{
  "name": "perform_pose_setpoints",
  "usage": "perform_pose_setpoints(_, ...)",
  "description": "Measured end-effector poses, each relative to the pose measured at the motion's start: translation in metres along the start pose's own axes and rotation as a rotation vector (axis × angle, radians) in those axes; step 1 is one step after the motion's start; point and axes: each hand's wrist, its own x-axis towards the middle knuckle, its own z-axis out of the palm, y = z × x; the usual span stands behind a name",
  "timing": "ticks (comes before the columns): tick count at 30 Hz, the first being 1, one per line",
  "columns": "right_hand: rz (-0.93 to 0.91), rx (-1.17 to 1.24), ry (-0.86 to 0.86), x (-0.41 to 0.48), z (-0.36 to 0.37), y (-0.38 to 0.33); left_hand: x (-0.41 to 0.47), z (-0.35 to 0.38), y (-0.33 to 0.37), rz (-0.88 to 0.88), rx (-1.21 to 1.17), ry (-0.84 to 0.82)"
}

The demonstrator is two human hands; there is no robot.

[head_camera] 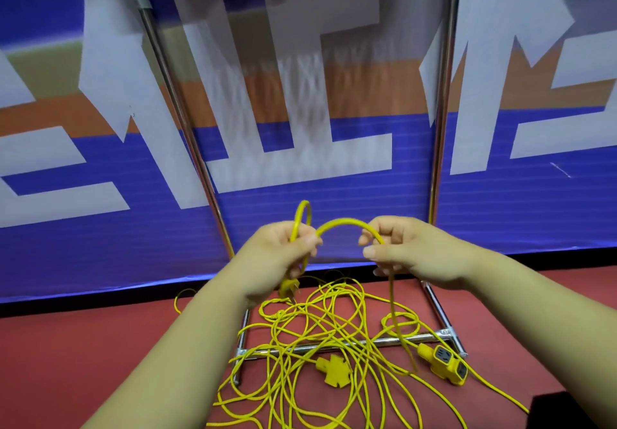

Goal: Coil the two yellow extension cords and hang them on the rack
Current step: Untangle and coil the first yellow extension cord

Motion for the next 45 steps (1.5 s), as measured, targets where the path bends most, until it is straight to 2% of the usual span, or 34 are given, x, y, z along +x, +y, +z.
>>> perform_pose_setpoints(2,0.064,0.057,0.018,0.0,-0.007,0.009,0.003,-0.012,-0.002,-0.012,-0.222,0.109)
perform_pose_setpoints(4,0.07,0.097,0.099,0.002,-0.013,0.014,0.004,-0.021,-0.007,-0.069,-0.353,0.098)
perform_pose_setpoints(6,0.036,0.101,0.193,0.003,-0.015,0.014,0.002,-0.021,-0.013,-0.159,-0.396,0.022)
perform_pose_setpoints(8,-0.02,-0.005,0.251,0.003,-0.014,0.011,0.002,-0.017,-0.018,-0.202,-0.307,0.028)
perform_pose_setpoints(12,-0.128,-0.376,0.129,-0.002,-0.007,-0.001,0.003,-0.011,-0.019,-0.17,-0.043,0.05)
perform_pose_setpoints(15,-0.169,-0.586,-0.016,-0.004,0.004,-0.009,0.001,-0.008,-0.017,-0.162,-0.093,0.009)
perform_pose_setpoints(17,-0.194,-0.632,-0.038,-0.005,0.01,-0.01,0.0,-0.005,-0.015,-0.166,-0.164,0.004)
perform_pose_setpoints(20,-0.238,-0.613,0.074,-0.004,0.011,-0.013,-0.002,0.002,-0.013,-0.135,-0.128,-0.04)
perform_pose_setpoints(23,-0.259,-0.506,0.202,-0.002,0.012,-0.014,-0.006,0.009,-0.01,-0.121,-0.022,-0.178)
perform_pose_setpoints(26,-0.234,-0.303,0.174,0.002,0.013,-0.011,-0.008,0.014,-0.001,-0.101,0.019,-0.191)
perform_pose_setpoints(29,-0.108,-0.119,0.027,0.004,0.006,0.001,-0.003,0.007,0.001,-0.078,-0.161,-0.084)
perform_pose_setpoints(31,-0.002,-0.1,-0.063,0.004,0.001,0.012,0.0,-0.003,0.001,-0.056,-0.324,-0.053)
perform_pose_setpoints(33,0.061,-0.058,-0.034,0.004,-0.001,0.019,0.002,-0.014,-0.001,-0.05,-0.435,-0.028)
perform_pose_setpoints(35,0.041,0.012,0.104,0.004,-0.005,0.017,0.002,-0.021,-0.004,-0.097,-0.433,-0.002)
perform_pose_setpoints(38,-0.067,-0.053,0.272,0.005,-0.01,0.01,0.0,-0.021,-0.009,-0.193,-0.403,0.004)
perform_pose_setpoints(41,-0.138,-0.242,0.291,0.007,-0.005,0.005,0.0,-0.017,-0.014,-0.29,-0.452,-0.03)
perform_pose_setpoints(45,-0.179,-0.411,0.309,0.011,0.003,0.001,-0.003,-0.01,-0.01,-0.329,-0.432,-0.147)
